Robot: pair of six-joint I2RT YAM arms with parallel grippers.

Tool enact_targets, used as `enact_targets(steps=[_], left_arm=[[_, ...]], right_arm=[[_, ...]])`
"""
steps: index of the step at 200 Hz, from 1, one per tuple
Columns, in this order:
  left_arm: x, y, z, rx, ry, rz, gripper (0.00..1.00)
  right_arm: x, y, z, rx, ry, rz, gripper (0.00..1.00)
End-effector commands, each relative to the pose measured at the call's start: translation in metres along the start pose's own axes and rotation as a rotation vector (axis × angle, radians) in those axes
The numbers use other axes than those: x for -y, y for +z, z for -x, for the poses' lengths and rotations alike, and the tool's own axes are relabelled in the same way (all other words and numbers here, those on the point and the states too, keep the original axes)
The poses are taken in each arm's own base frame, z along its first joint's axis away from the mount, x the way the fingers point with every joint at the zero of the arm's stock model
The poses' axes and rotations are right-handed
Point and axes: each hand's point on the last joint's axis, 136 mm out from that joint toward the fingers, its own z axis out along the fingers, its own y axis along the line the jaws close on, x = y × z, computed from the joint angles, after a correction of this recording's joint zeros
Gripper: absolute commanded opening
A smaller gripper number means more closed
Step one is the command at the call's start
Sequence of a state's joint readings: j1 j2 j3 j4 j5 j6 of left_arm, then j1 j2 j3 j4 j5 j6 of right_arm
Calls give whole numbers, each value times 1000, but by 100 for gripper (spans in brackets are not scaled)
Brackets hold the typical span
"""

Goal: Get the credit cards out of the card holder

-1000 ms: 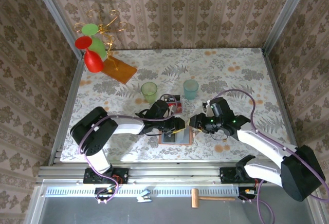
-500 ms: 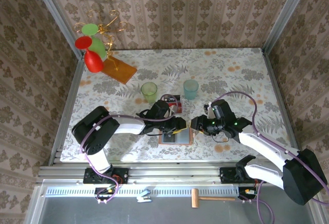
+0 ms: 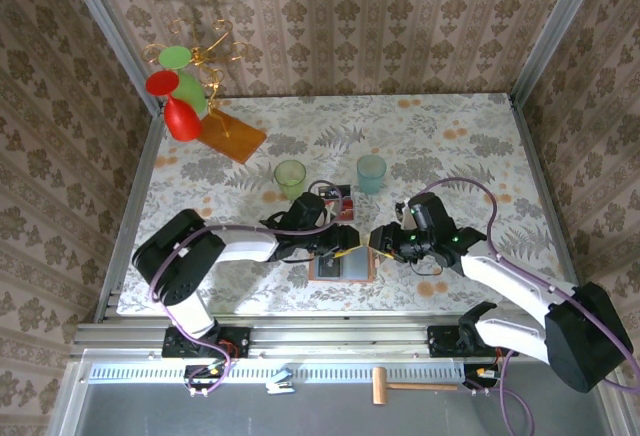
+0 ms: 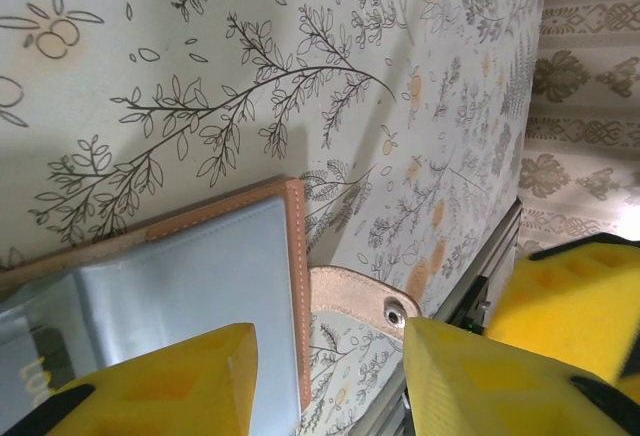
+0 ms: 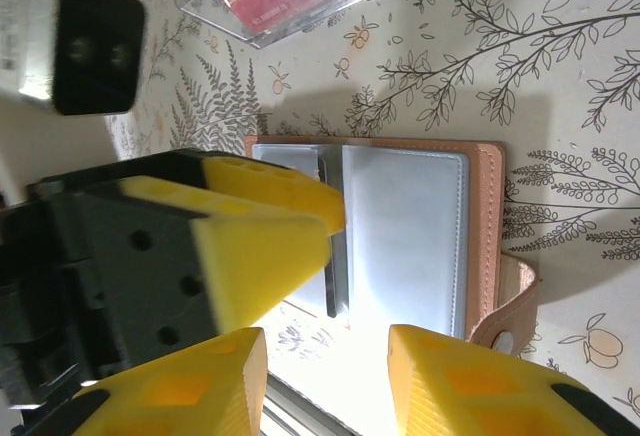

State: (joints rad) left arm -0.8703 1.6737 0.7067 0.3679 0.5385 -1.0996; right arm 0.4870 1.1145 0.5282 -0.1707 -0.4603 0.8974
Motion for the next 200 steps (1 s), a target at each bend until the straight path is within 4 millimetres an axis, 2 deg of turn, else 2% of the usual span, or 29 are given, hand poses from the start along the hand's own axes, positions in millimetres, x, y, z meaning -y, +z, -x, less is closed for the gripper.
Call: enact_targets(steps=[1,76,126,130,200], left_arm=[[-1,-10,-1,17,14,-3,43],[-18,-32,-2,71,1,22,42],[-41,-48,-11,80,9,111,43],[-43,-49,-11,82,10,118,43],[-65,-58,-23,75,12,199,43]], right_arm=[[-5,5,-1,-16,11,22,36],[-22,33,-8,-83,-17,14,31],[-35,52,-16,-128,-45,10,30],[-30,58,-18,-143,-38,-9,30],[-36,80,-28,-199,-56,-34,28]])
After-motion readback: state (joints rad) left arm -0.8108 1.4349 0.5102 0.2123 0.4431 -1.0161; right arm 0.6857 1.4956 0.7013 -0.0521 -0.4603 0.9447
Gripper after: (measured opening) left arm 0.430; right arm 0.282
